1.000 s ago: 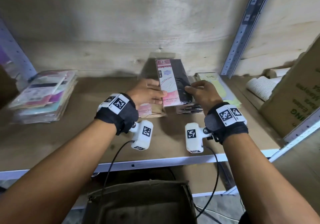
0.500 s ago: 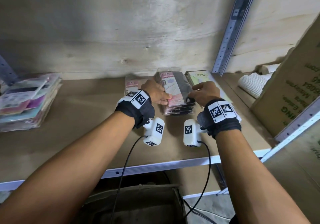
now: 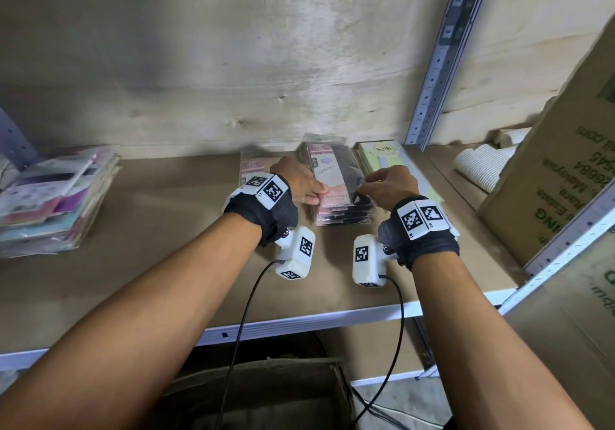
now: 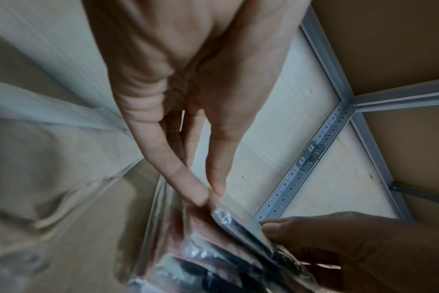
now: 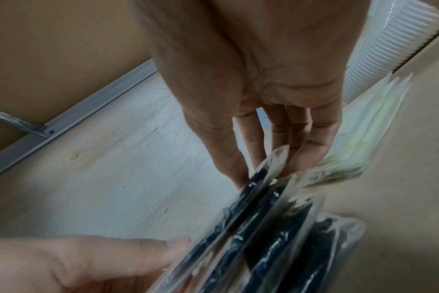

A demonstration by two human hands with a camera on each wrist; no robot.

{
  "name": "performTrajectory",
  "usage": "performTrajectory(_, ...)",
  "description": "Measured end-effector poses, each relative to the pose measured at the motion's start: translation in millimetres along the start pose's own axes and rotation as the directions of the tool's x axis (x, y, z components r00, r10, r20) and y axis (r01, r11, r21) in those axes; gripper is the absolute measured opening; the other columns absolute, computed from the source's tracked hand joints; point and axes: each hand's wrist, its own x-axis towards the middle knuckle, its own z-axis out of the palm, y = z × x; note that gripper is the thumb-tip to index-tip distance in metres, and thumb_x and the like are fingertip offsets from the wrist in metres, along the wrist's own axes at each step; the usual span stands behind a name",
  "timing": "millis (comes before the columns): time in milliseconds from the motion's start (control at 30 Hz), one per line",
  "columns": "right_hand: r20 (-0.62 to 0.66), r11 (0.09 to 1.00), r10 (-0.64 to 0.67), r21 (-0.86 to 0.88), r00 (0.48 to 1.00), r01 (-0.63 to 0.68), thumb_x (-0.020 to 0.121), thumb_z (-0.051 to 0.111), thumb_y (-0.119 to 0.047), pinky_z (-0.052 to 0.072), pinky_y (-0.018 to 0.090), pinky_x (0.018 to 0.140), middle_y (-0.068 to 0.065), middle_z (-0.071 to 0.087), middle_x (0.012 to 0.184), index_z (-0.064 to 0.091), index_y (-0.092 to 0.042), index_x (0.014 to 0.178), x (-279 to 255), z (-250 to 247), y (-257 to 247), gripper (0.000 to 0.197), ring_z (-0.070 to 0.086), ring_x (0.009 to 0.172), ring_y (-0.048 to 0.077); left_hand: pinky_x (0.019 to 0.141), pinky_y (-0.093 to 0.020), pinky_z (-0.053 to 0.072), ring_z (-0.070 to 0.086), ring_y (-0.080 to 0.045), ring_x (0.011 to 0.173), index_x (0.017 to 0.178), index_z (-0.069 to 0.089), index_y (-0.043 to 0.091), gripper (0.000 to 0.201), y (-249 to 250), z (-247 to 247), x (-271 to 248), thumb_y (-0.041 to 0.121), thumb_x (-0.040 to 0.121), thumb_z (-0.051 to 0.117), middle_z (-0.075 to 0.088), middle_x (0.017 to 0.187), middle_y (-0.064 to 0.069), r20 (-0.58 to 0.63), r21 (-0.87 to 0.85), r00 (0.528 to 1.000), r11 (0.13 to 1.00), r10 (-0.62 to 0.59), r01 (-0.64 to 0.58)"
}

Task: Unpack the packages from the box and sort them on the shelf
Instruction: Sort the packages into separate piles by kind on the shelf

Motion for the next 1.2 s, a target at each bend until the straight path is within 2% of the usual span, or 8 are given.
performTrajectory(100,-0.014,1.0,-0.013,-0.005,1.0,0.013,0.08,0.074,-0.022,0.044,0.023,0.076,0.009,0.072,0.107,0.075,-0.013,0.102,-3,-4,-5,0.024,0.063,0.093,0.022,0.065,-0.025,0.059,0.068,-0.024,0.094,0.11,0.061,-0.005,0.026,0,-5,0,0.008,0.089,0.069,0.067,0.117,-0.021,-0.039,0.091,0.997,0.994,0.06,-0.056)
performTrajectory(233,-0.146,0.995,-0.095,-0.053,0.985,0.088,0.082,0.073,-0.024,0.049,0.032,0.098,0.009,0.069,0.118,0.068,-0.014,0.118,-9,-8,-18,0.038,0.063,0.11,0.025,0.06,-0.023,0.058,0.067,-0.02,0.086,0.115,0.062,0.007,0.035,-5,-36,-10,0.018,0.084,0.076,0.067,0.099,-0.011,-0.076,0.11,0.989,0.987,0.129,-0.121)
performTrajectory(367,-0.233,0.965,-0.256,-0.001,0.938,0.263,0.084,0.071,-0.021,0.051,0.025,0.081,0.003,0.074,0.096,0.073,-0.015,0.101,-28,-1,-38,0.018,0.068,0.088,0.016,0.062,-0.026,0.058,0.069,-0.016,0.066,0.103,0.07,0.01,0.026,-39,-87,-27,0.021,0.081,0.079,0.072,0.081,-0.007,-0.221,0.066,0.955,0.98,0.196,-0.186)
performTrajectory(567,0.165,0.909,-0.343,0.305,0.925,0.283,0.09,0.066,-0.009,0.046,0.03,0.05,0.006,0.067,0.066,0.063,-0.009,0.084,-80,53,-72,0.007,0.06,0.048,0.013,0.044,-0.018,0.046,0.062,-0.006,0.043,0.077,0.063,0.018,0.026,-103,-181,-57,0.04,0.09,0.066,0.072,0.067,-0.006,-0.504,0.032,0.835,0.971,0.22,-0.236)
performTrajectory(700,0.431,0.913,-0.332,0.37,0.839,0.171,0.094,0.062,-0.01,0.043,0.023,0.044,0.015,0.065,0.07,0.058,-0.002,0.096,-104,111,-104,0.009,0.059,0.051,0.021,0.045,-0.02,0.044,0.061,-0.004,0.042,0.077,0.066,0.02,0.025,-113,-234,-76,0.04,0.091,0.064,0.073,0.062,0.001,-0.601,0.084,0.762,0.967,0.242,-0.241)
performTrajectory(1000,0.554,0.939,-0.291,0.322,0.78,0.121,0.098,0.056,-0.019,0.05,0.025,0.042,0.011,0.056,0.069,0.053,-0.004,0.093,-114,245,-220,0.016,0.055,0.052,0.023,0.042,-0.018,0.047,0.057,-0.007,0.037,0.075,0.064,0.014,0.021,-119,-321,-103,0.027,0.092,0.061,0.067,0.052,0.002,-0.724,-0.022,0.667,0.96,0.178,-0.28)
performTrajectory(1100,0.555,0.943,-0.236,0.329,0.798,0.05,0.093,0.063,-0.035,0.052,0.03,0.05,0.014,0.053,0.071,0.051,-0.004,0.086,-109,283,-252,0.033,0.054,0.054,0.026,0.046,-0.02,0.051,0.061,-0.007,0.041,0.078,0.067,0.014,0.02,-126,-338,-110,0.031,0.087,0.062,0.069,0.053,0.006,-0.748,-0.003,0.644,0.969,0.162,-0.246)
performTrajectory(1200,0.568,0.97,-0.217,0.216,0.794,0.11,0.078,0.071,-0.057,0.057,0.041,0.076,0.016,0.065,0.088,0.061,0.003,0.094,-107,313,-272,0.063,0.065,0.076,0.033,0.07,-0.04,0.061,0.068,-0.021,0.056,0.073,0.067,0.013,0.023,-132,-346,-112,0.035,0.077,0.061,0.07,0.055,0.003,-0.752,-0.012,0.643,0.972,0.147,-0.236)
